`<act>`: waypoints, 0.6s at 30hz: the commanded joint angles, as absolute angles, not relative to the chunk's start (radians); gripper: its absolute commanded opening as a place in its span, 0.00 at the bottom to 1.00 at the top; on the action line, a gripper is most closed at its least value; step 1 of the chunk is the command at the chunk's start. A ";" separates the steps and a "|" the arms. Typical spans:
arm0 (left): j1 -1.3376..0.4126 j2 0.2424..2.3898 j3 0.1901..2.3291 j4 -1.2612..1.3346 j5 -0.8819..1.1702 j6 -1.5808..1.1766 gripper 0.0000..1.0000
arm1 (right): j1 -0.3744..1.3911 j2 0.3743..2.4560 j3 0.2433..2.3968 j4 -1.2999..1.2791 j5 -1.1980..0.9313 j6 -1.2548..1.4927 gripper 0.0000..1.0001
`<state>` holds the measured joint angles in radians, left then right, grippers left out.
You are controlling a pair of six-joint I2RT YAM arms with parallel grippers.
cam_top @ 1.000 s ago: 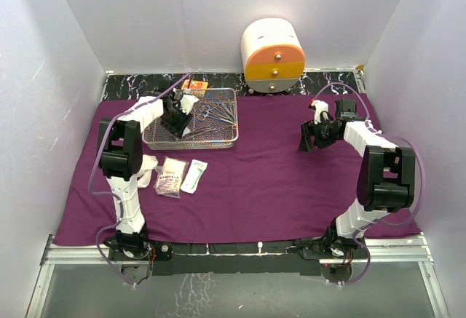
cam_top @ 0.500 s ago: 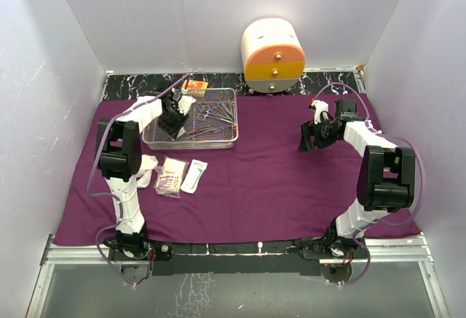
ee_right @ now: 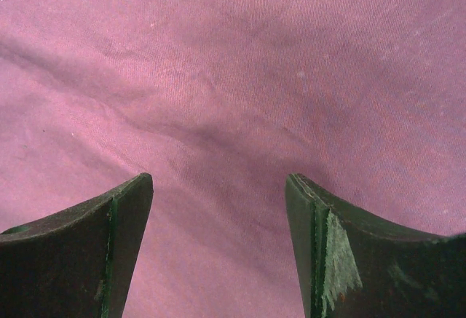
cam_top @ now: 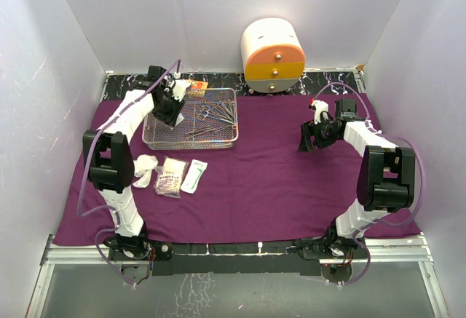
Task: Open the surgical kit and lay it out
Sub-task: Pick up the medical item from the container, then place the medical item in the surgical kit.
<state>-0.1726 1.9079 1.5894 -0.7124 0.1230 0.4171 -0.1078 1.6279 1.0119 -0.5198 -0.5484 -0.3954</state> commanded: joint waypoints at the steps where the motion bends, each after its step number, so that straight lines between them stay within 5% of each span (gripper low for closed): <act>1: -0.185 1.737 1.581 -0.832 0.210 0.348 0.28 | -0.114 1.598 1.057 -0.499 -0.562 -0.407 0.72; 10: -0.390 1.455 1.235 -0.838 0.189 0.264 0.28 | -0.113 1.558 1.050 -0.492 -0.560 -0.411 0.72; 18: -0.422 1.458 1.076 -0.795 0.195 0.270 0.28 | -0.114 1.519 1.036 -0.476 -0.552 -0.412 0.72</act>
<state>-0.4202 1.4502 1.1206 -0.8082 0.1833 0.2878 -0.1078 1.5654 1.0119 -0.5190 -0.5484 -0.3958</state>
